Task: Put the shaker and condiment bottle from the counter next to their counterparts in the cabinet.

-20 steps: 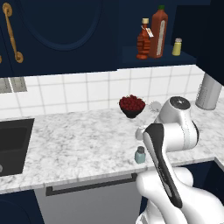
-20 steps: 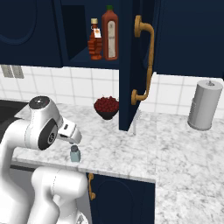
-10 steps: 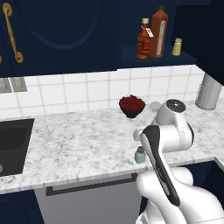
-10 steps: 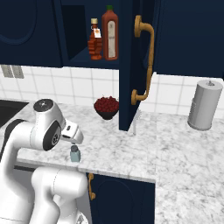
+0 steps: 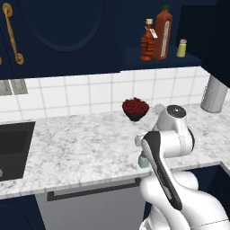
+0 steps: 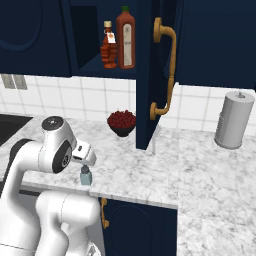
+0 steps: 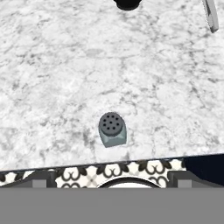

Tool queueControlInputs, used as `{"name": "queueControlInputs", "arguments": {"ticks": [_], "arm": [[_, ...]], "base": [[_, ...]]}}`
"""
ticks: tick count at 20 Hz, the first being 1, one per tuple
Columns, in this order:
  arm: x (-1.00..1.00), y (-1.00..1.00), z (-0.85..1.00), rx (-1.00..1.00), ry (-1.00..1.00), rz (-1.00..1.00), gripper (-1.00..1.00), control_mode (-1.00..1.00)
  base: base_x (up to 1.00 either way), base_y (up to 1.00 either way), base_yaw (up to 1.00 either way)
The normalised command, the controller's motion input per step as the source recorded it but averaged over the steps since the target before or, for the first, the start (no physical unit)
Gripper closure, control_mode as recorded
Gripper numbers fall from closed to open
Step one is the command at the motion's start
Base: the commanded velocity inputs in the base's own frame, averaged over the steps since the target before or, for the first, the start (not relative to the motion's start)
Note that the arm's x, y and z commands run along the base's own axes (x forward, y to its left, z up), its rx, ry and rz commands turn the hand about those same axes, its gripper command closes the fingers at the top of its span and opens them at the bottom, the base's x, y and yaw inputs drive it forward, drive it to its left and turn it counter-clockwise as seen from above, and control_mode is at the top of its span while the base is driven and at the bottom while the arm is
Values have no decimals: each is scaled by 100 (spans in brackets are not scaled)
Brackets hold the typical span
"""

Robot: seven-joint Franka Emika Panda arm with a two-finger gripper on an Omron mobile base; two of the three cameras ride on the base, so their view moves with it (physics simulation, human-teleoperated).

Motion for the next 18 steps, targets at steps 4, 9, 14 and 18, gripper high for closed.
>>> {"name": "queueControlInputs", "arguments": {"ticks": [4, 9, 14, 18], "arm": [[1, 3, -31, 0, -3, 0, -100, -100], [6, 3, -31, 0, -5, 0, -100, -100], [6, 4, -35, 0, -8, 0, -100, -100], [4, 0, -35, 0, -6, 0, -100, -100]], "base": [[0, 0, 0], [0, 0, 0], [0, 0, 0], [0, 0, 0]]}}
